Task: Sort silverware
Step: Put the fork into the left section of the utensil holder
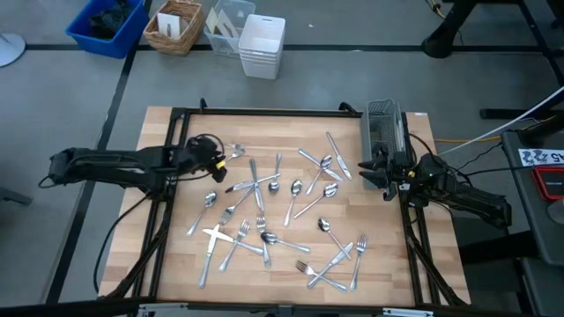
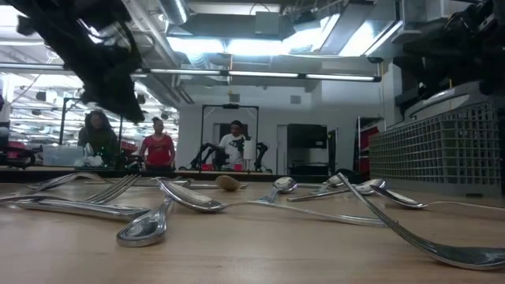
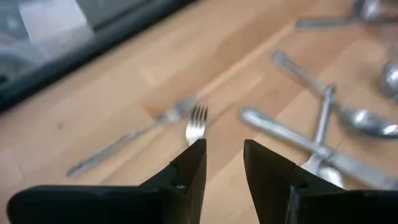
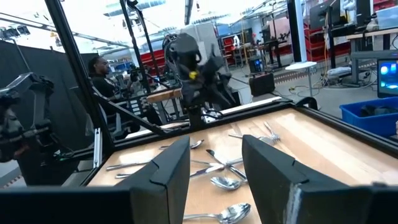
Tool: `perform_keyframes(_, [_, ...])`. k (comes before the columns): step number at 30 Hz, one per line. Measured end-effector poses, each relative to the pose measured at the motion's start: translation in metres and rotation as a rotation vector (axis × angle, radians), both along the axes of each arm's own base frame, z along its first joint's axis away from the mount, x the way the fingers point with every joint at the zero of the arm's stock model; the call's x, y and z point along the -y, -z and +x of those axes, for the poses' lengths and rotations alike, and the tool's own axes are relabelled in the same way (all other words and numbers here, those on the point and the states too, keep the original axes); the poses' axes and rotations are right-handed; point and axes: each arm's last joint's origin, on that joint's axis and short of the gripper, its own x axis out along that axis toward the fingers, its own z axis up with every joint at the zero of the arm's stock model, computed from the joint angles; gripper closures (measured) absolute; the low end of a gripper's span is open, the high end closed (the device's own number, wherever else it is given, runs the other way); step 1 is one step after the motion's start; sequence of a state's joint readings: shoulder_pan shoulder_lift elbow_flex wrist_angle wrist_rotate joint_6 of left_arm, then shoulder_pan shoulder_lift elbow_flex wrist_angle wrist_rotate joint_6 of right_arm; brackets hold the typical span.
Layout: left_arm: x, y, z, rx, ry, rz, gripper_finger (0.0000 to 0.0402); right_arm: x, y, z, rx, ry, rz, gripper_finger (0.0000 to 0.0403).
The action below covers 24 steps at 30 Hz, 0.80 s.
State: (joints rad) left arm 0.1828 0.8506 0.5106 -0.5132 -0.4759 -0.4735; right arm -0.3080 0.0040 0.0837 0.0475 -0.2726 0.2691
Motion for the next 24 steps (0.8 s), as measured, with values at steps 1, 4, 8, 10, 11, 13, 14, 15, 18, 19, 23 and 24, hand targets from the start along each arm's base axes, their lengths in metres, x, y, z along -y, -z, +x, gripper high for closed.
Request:
perform_keyframes(1, [-0.003, 0.004, 0.002, -0.024, -0.009, -0.016, 0.0302, 0.0, 0.0, 0.0, 0.0, 0.0, 0.0, 0.0253])
perform_keyframes(4, [-0.013, 0.015, 0.007, -0.099, -0.05, -0.046, 0.0302, 0.0, 0.0, 0.0, 0.001, 0.0, 0.0, 0.0253])
perform_keyframes(8, [-0.026, 0.029, 0.011, -0.197, -0.061, -0.072, 0.0302, 0.0, -0.001, 0.0, 0.002, 0.0, -0.001, 0.0253])
perform_keyframes(10, [-0.032, 0.035, 0.015, -0.219, -0.056, -0.079, 0.0302, 0.0, -0.001, 0.0, 0.003, 0.0, -0.001, 0.0253])
perform_keyframes(11, [-0.035, 0.037, 0.017, -0.221, -0.052, -0.08, 0.0302, 0.0, -0.001, 0.0, 0.004, -0.001, -0.001, 0.0253])
perform_keyframes(13, [-0.041, 0.041, 0.021, -0.225, -0.037, -0.077, 0.0302, 0.0, -0.001, 0.0, 0.004, 0.0, -0.001, 0.0253])
perform_keyframes(14, [-0.044, 0.044, 0.023, -0.228, -0.027, -0.079, 0.0302, 0.0, -0.001, 0.0, 0.004, -0.001, -0.001, 0.0253])
perform_keyframes(15, [-0.046, 0.046, 0.026, -0.227, -0.019, -0.084, 0.0302, 0.0, -0.001, 0.0, 0.004, 0.0, -0.002, 0.0253])
perform_keyframes(18, [-0.053, 0.055, 0.03, -0.239, 0.011, -0.105, 0.0302, 0.0, -0.001, 0.0, 0.005, 0.0, -0.002, 0.0253])
perform_keyframes(19, [-0.054, 0.058, 0.031, -0.25, 0.018, -0.114, 0.0302, 0.0, -0.001, 0.0, 0.005, -0.001, -0.002, 0.0253])
perform_keyframes(23, [-0.057, 0.069, 0.032, -0.305, 0.012, -0.144, 0.0302, 0.0, -0.001, 0.0, 0.005, -0.001, -0.002, 0.0253])
perform_keyframes(24, [-0.057, 0.072, 0.033, -0.319, 0.015, -0.148, 0.0302, 0.0, -0.001, 0.0, 0.005, -0.001, -0.002, 0.0253])
